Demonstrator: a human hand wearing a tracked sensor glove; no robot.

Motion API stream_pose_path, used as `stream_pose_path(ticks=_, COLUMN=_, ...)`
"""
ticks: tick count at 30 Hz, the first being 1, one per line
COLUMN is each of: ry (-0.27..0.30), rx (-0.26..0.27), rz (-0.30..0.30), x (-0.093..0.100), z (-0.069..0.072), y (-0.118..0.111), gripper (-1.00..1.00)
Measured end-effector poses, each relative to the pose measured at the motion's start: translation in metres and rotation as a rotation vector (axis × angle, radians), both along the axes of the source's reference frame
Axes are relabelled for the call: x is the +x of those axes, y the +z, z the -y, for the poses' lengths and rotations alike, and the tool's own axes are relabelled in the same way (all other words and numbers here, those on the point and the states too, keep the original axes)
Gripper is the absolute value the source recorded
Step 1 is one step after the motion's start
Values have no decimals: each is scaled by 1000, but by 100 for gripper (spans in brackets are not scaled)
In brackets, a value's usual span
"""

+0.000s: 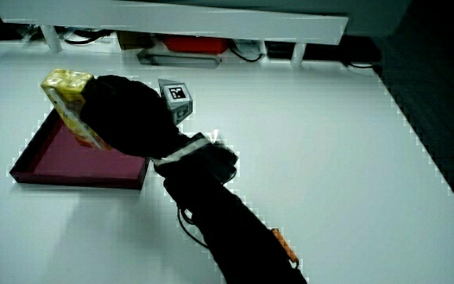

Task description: Place ice redtea

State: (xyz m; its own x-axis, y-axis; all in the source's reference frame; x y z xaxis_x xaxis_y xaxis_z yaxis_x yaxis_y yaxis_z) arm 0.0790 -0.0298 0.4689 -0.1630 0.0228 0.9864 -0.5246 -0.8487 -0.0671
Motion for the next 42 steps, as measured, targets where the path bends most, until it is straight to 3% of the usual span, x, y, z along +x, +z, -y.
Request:
stream_pose_path(ticks=7, ry=54, rx=-70, rz=-29, x=0, z=6, y=24, gripper=0)
stream_pose_path(ticks=20, ry=64, rx=-183, rz=-82, x=-2, z=2, y=73, gripper=0)
stream_pose_path(ticks=23, ry=59, rx=-233, rz=-32, x=-2, z=-2, y=80, gripper=0)
stream_pose_path(ticks=31, ry=39, rx=-257, rz=-8, x=-2, z=-4, y=85, gripper=0)
stream_pose_path(ticks=42, ry=40, rx=-264, rz=-16, x=-1, z=-5, y=87, gripper=-41)
